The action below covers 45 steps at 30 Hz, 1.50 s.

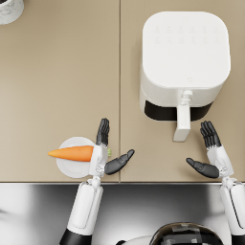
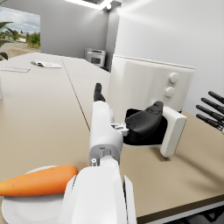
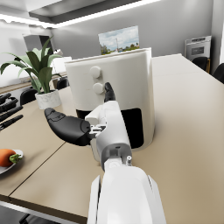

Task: Pick up the carrot and place it into the air fryer

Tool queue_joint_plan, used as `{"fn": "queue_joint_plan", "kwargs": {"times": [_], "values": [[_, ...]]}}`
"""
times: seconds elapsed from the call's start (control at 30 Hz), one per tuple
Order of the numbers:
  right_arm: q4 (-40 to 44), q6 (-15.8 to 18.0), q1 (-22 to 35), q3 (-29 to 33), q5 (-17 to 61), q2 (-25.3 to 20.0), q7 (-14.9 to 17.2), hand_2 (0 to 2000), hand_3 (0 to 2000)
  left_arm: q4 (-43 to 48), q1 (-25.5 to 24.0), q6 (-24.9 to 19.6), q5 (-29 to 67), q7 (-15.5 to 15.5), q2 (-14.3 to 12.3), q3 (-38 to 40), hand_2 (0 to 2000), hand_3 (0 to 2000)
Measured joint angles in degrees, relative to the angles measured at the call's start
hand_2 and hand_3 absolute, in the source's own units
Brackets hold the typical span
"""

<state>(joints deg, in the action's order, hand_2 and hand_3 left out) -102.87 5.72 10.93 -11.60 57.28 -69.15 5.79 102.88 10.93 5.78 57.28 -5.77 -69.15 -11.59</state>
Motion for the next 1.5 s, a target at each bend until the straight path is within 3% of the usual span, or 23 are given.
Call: {"fn": "queue_joint_plan", "kwargs": {"times": [0.57,0.63,0.73,0.97,1.43,1.5], "values": [[0.0,0.0,0.0,0.0,0.0,0.0,0.0,0,0,0.0,0.0,0.0,0.0,0.0,0.0,0.0,0,0],[0.3,-1.6,-0.1,-0.5,0.0,-0.1,-1.6,0,0,-0.3,-0.4,-2.8,0.0,2.8,-0.2,-0.6,0,0],[1.0,-4.2,1.3,-1.0,0.0,-1.5,-4.3,0,0,0.6,-1.1,-4.7,0.0,4.7,-0.4,2.3,0,0],[1.7,-5.6,2.5,-3.4,14.3,-3.5,-5.6,0,0,2.3,-4.2,-5.7,17.8,5.7,-0.5,8.7,0,0],[5.7,-5.7,2.3,-2.2,16.6,-5.6,-5.8,0,0,3.9,-6.5,-5.8,53.9,5.8,-1.8,19.4,0,0],[6.0,-5.7,2.4,-1.9,16.6,-5.9,-5.8,0,0,3.6,-5.9,-19.9,59.1,9.5,-1.8,20.4,0,0]]}}
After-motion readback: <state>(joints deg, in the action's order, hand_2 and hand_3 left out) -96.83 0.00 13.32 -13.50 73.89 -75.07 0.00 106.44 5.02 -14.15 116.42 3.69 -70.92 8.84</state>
